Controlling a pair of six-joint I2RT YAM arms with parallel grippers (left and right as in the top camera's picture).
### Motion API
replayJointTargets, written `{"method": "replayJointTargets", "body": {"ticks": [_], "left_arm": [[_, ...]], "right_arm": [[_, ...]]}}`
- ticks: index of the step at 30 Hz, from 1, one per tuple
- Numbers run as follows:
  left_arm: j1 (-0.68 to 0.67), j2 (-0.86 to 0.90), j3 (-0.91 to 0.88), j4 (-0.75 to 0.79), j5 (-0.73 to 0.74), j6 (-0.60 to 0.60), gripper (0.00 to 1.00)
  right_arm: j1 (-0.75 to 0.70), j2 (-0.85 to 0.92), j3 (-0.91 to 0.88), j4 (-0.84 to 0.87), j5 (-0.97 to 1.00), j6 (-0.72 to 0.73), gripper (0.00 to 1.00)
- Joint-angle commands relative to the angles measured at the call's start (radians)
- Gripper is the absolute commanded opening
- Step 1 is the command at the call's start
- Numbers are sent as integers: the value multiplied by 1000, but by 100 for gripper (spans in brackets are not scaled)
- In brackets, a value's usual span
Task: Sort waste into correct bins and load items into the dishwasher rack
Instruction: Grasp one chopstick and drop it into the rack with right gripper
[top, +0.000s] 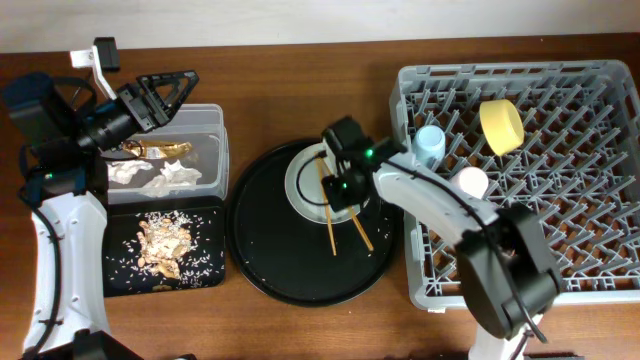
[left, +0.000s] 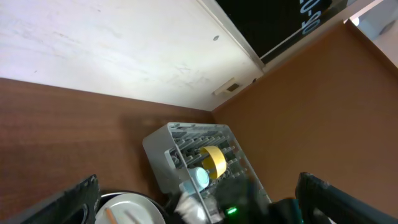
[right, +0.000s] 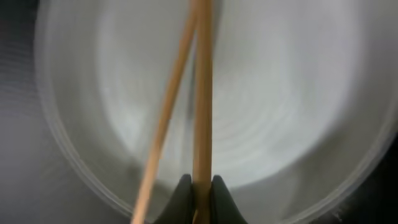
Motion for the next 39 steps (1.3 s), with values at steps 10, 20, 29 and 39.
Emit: {"method": "replayJointTargets", "body": {"ticks": [10, 20, 29, 39], "left_arm": [[4, -2, 4, 2, 2, 2, 99], [4, -2, 4, 2, 2, 2, 99], [4, -2, 4, 2, 2, 2, 99], [4, -2, 4, 2, 2, 2, 99]], "right_arm": [[-246, -155, 179, -491, 7, 5, 4], [-381, -155, 174, -612, 10, 5, 4], [-382, -155, 104, -582, 14, 5, 5], [-382, -154, 63, -431, 24, 1, 12]]}}
